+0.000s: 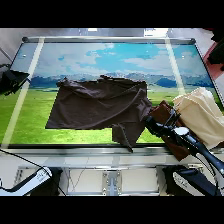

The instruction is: Fold the shirts.

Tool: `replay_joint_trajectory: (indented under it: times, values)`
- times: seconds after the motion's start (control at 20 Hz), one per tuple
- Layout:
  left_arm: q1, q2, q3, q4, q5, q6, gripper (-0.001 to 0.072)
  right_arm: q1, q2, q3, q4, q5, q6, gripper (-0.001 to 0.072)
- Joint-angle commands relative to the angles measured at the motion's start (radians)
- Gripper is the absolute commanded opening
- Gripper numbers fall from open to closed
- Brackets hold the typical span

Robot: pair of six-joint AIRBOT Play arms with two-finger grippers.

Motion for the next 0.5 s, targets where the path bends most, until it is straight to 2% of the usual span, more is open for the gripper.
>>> replay_joint_trajectory:
  times: [0.0,0.05,0.15,0.25,0.3,0.35,0.45]
  values:
    - [0.001,0.000,0.000,0.001,-0.002,0.000,0.0442,0.021,-0.002,0.001,0.069,0.001,-0.069,0.0371]
    - [0.001,0.000,0.000,0.001,-0.002,0.000,0.0442,0.039,-0.006,0.001,0.085,-0.010,-0.082,0.0367]
    - [0.001,0.000,0.000,0.001,-0.002,0.000,0.0442,0.058,-0.015,0.001,0.088,-0.035,-0.082,0.0228]
    - [0.001,0.000,0.000,0.003,-0.004,0.000,0.0442,0.060,-0.015,0.001,0.108,-0.039,-0.082,0.0125]
    - [0.001,0.000,0.000,0.008,-0.004,0.000,0.0442,0.060,-0.015,0.002,0.119,-0.034,-0.082,0.0030]
    - [0.001,0.000,0.000,0.018,-0.003,0.003,0.0442,0.060,-0.014,0.006,0.113,-0.029,-0.084,0.0029]
    - [0.001,0.000,0.000,0.100,-0.002,0.063,0.0442,0.060,-0.011,0.045,0.077,0.006,-0.085,0.0029]
